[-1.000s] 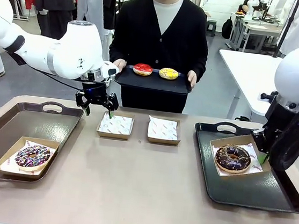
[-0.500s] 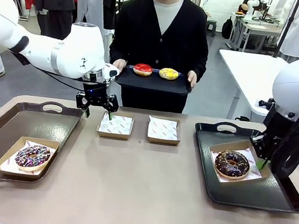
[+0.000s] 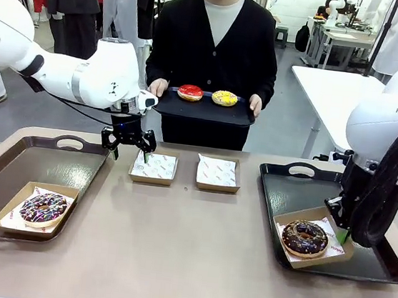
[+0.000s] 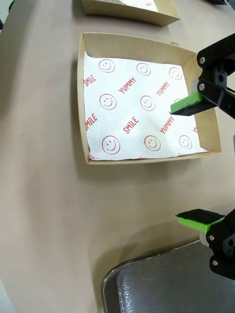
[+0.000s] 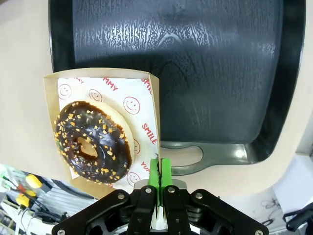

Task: Individually package the donuts and arrange them on the tray.
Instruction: Place the picked Paper togo box on the Handle tray while simultaneously picking up another Paper togo box from the table with the other hand.

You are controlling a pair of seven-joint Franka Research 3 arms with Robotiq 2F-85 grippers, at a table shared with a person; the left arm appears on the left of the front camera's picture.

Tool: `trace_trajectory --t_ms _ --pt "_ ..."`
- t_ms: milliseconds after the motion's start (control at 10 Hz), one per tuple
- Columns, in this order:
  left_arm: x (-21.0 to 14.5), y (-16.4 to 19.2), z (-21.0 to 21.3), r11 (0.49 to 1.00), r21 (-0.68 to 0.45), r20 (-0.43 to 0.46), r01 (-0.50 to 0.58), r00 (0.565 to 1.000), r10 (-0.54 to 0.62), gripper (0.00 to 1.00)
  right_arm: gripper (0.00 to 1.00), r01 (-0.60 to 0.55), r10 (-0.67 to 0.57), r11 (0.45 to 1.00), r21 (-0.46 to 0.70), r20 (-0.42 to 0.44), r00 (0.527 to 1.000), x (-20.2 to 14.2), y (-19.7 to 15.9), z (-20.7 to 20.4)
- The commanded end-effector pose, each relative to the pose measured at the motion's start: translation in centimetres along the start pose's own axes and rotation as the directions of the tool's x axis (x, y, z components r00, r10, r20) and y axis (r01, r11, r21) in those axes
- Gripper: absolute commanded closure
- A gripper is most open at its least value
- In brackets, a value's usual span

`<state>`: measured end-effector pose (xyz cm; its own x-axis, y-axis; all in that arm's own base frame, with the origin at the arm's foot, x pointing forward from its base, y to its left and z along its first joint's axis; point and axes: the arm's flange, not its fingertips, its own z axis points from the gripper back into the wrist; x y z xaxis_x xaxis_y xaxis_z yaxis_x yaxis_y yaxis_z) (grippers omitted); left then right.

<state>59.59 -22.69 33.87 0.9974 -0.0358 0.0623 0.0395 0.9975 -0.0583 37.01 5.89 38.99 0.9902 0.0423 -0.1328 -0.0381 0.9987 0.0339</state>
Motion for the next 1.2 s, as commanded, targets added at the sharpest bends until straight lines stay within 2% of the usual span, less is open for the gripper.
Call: trace_trajectory --t_ms 0,1100 --pt "0.7 -0.7 -0.2 0.999 0.036 -0.009 -0.02 1.0 0.02 0.0 0.99 0.031 -0.032 0.999 -0.042 -0.014 0.999 0.4 0.3 0.0" --pt "0.9 -1.4 -1.4 0.999 0.044 -0.018 0.01 1.0 -0.009 0.0 0.99 0.141 -0.141 0.99 -0.02 0.008 0.99 2.4 0.0 -1.2"
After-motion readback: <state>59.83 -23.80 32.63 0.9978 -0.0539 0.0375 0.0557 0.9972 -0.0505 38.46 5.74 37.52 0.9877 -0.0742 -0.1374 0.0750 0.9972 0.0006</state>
